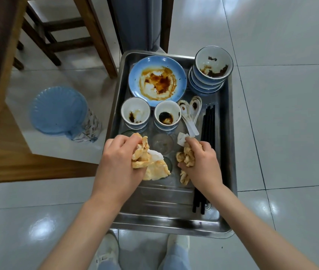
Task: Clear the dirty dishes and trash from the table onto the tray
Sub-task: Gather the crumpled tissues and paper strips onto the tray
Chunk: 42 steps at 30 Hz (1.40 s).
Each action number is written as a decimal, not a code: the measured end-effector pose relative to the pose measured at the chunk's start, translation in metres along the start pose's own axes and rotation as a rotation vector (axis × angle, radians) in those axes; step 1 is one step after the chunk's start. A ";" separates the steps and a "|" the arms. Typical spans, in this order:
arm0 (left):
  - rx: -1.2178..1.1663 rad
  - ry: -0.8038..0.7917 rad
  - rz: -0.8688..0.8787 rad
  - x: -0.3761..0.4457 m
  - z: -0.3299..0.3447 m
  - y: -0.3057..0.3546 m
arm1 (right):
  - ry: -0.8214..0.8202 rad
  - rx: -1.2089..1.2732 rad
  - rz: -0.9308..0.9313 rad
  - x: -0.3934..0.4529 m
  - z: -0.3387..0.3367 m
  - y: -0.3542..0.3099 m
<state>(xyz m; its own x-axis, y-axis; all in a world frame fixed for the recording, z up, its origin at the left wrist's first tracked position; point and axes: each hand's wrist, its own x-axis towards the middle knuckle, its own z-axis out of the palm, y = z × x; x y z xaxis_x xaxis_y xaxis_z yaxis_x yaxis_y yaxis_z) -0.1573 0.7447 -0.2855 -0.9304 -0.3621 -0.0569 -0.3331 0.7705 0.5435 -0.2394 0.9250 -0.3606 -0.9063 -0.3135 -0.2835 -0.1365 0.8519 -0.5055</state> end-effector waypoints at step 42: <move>-0.074 -0.122 0.051 -0.062 0.129 0.071 | 0.027 -0.167 -0.107 -0.036 -0.117 -0.001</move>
<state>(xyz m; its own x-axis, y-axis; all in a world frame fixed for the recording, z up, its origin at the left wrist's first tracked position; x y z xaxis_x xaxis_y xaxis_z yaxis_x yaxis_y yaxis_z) -0.1431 0.8897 -0.3511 -0.9590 -0.2534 -0.1268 -0.2769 0.7438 0.6083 -0.2536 0.9847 -0.2551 -0.8928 -0.3971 -0.2125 -0.2956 0.8727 -0.3886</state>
